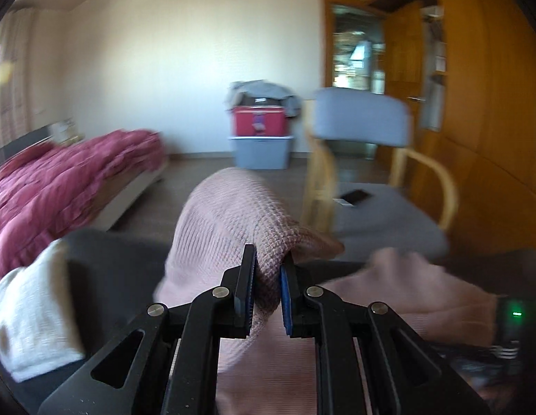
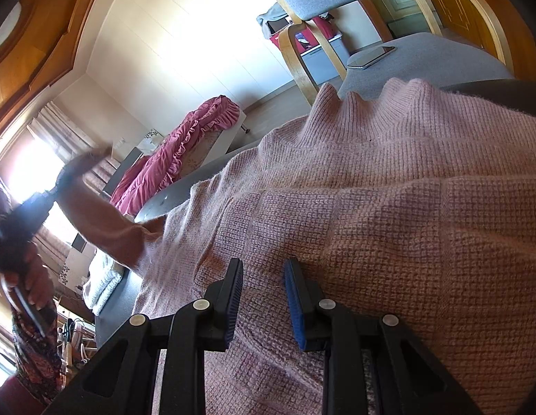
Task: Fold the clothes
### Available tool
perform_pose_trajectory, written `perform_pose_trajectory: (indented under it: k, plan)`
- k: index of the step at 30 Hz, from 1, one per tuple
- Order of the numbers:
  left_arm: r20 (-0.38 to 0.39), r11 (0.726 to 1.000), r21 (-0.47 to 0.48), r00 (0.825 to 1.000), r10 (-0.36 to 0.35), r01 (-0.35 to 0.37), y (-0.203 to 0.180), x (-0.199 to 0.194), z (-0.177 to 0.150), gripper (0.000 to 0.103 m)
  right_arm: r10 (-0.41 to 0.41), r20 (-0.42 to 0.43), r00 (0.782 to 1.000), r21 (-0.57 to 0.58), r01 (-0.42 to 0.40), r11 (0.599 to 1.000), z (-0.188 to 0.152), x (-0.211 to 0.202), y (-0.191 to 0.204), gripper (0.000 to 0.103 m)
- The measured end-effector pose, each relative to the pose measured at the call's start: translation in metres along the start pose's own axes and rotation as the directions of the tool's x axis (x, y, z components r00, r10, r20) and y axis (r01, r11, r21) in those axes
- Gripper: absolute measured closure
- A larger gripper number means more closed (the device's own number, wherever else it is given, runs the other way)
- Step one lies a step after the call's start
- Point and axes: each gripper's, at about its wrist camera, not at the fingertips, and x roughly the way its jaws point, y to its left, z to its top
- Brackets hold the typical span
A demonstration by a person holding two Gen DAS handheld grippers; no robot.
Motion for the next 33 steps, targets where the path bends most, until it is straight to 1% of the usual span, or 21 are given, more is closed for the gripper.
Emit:
perform_pose_trajectory:
  k: [2, 4, 7, 9, 11, 14, 18, 21, 23, 25, 26, 27, 30, 32, 33]
  plan:
    - [-0.007, 0.998, 0.037, 0.998, -0.056, 0.057, -0.035, 0.005, -0.005, 0.090, 0.007, 0.004, 1.000, 0.007, -0.007, 1.000, -0.001, -0.001, -0.001, 0.078]
    - [-0.035, 0.993, 0.063, 0.995, -0.095, 0.097, -0.060, 0.016, -0.014, 0.090, 0.022, 0.010, 1.000, 0.021, -0.022, 1.000, -0.001, -0.003, -0.004, 0.078]
    - [-0.091, 0.987, 0.081, 0.987, -0.130, 0.137, -0.099, 0.031, -0.031, 0.090, 0.052, 0.025, 0.998, 0.051, -0.053, 0.997, -0.001, -0.006, -0.009, 0.078]
    - [-0.138, 0.983, 0.083, 0.979, -0.150, 0.162, -0.115, 0.043, -0.047, 0.090, 0.072, 0.031, 0.997, 0.070, -0.074, 0.995, -0.001, -0.008, -0.011, 0.078]
    - [-0.178, 0.981, 0.082, 0.971, -0.161, 0.178, -0.127, 0.055, -0.059, 0.090, 0.081, 0.035, 0.996, 0.080, -0.083, 0.993, -0.001, -0.009, -0.012, 0.078]
    - [-0.209, 0.979, 0.081, 0.963, -0.167, 0.188, -0.136, 0.066, -0.071, 0.090, 0.088, 0.037, 0.995, 0.089, -0.091, 0.992, 0.000, -0.009, -0.012, 0.078]
    - [-0.227, 0.978, 0.058, 0.957, -0.182, 0.200, -0.133, 0.072, -0.081, 0.090, 0.096, 0.037, 0.995, 0.098, -0.099, 0.990, 0.000, -0.010, -0.013, 0.078]
    - [-0.222, 0.979, 0.042, 0.957, -0.185, 0.199, -0.128, 0.069, -0.088, 0.090, 0.130, 0.055, 0.990, 0.149, -0.137, 0.979, 0.001, -0.014, -0.021, 0.078]
    - [-0.242, 0.972, 0.026, 0.945, -0.220, 0.233, -0.128, 0.072, -0.094, 0.089, 0.166, 0.085, 0.982, 0.206, -0.181, 0.962, 0.001, -0.019, -0.029, 0.078]
    - [-0.278, 0.959, 0.003, 0.921, -0.273, 0.285, -0.130, 0.076, -0.102, 0.086, 0.204, 0.123, 0.971, 0.265, -0.230, 0.936, 0.001, -0.023, -0.039, 0.078]
    - [-0.293, 0.953, -0.003, 0.911, -0.291, 0.304, -0.132, 0.077, -0.106, 0.084, 0.228, 0.151, 0.962, 0.302, -0.264, 0.916, 0.000, -0.026, -0.046, 0.078]
    - [-0.304, 0.951, 0.010, 0.907, -0.293, 0.310, -0.134, 0.078, -0.110, 0.080, 0.248, 0.175, 0.953, 0.331, -0.295, 0.897, 0.000, -0.029, -0.052, 0.078]
    - [-0.338, 0.940, 0.090, 0.898, -0.282, 0.330, -0.145, 0.079, -0.125, 0.078, 0.313, 0.211, 0.926, 0.378, -0.373, 0.848, -0.002, -0.032, -0.062, 0.075]
    - [-0.332, 0.928, 0.154, 0.902, -0.275, 0.339, -0.148, 0.072, -0.133, 0.078, 0.338, 0.230, 0.912, 0.398, -0.405, 0.823, -0.003, -0.033, -0.065, 0.072]
    - [-0.326, 0.923, 0.164, 0.902, -0.283, 0.349, -0.146, 0.067, -0.134, 0.078, 0.348, 0.248, 0.904, 0.408, -0.423, 0.809, -0.003, -0.035, -0.068, 0.070]
